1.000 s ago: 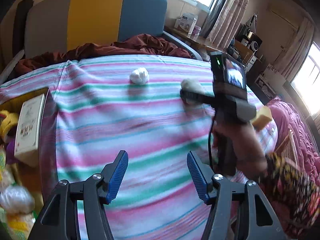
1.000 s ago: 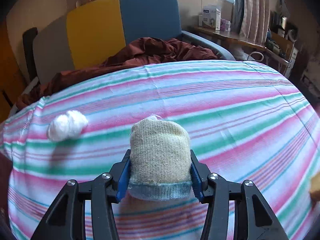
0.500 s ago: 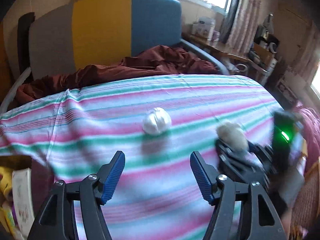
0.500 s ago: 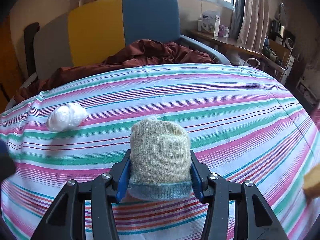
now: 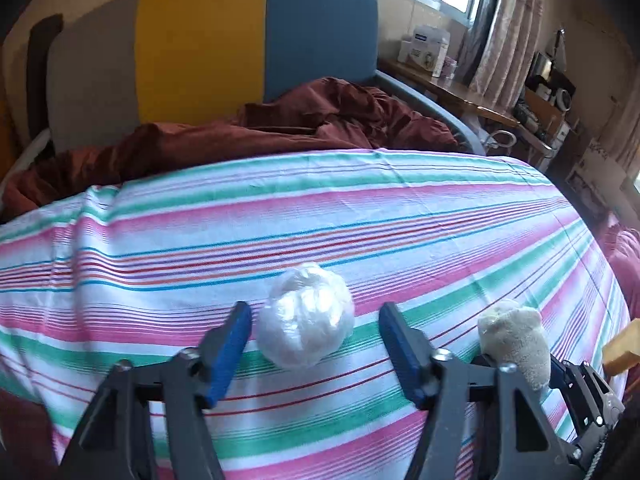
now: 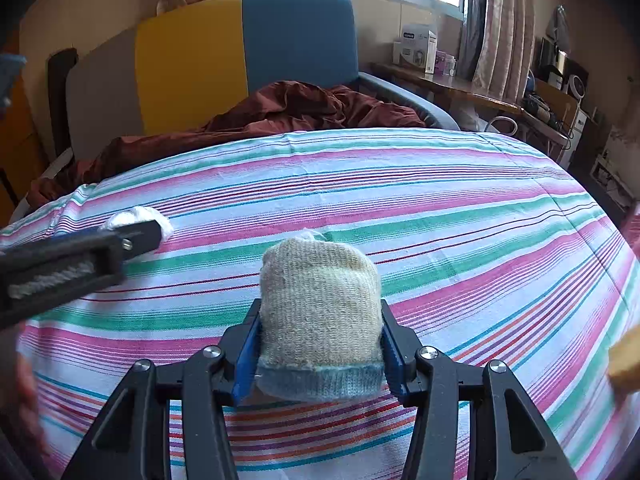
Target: Organize objects
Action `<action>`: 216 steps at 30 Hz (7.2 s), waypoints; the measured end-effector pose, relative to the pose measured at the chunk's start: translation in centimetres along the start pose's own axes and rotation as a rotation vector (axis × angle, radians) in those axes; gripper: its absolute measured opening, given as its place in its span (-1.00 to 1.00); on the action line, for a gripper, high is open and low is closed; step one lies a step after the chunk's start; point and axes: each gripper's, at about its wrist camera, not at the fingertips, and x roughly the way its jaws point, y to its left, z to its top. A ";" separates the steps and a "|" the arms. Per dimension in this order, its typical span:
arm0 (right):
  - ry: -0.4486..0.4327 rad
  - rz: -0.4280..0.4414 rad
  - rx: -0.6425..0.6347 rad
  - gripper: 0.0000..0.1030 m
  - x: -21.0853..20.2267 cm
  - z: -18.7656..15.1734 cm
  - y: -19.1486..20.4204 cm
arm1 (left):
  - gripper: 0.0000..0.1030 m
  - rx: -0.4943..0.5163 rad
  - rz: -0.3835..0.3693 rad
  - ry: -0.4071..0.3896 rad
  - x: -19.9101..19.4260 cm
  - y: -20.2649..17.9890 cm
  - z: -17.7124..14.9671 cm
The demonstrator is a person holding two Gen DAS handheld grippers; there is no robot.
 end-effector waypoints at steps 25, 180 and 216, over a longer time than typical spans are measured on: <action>-0.082 -0.042 -0.033 0.02 -1.6 0.0 0.6 | -0.34 0.079 0.035 -0.169 -7.0 -0.4 -6.8; 0.066 0.532 -0.463 0.81 -21.8 -9.3 32.7 | 0.11 -0.372 0.499 -0.169 -33.3 24.6 -23.6; 0.057 0.313 -0.367 0.99 -22.5 -9.1 31.1 | 0.11 -0.366 0.551 -0.089 -32.5 24.0 -22.6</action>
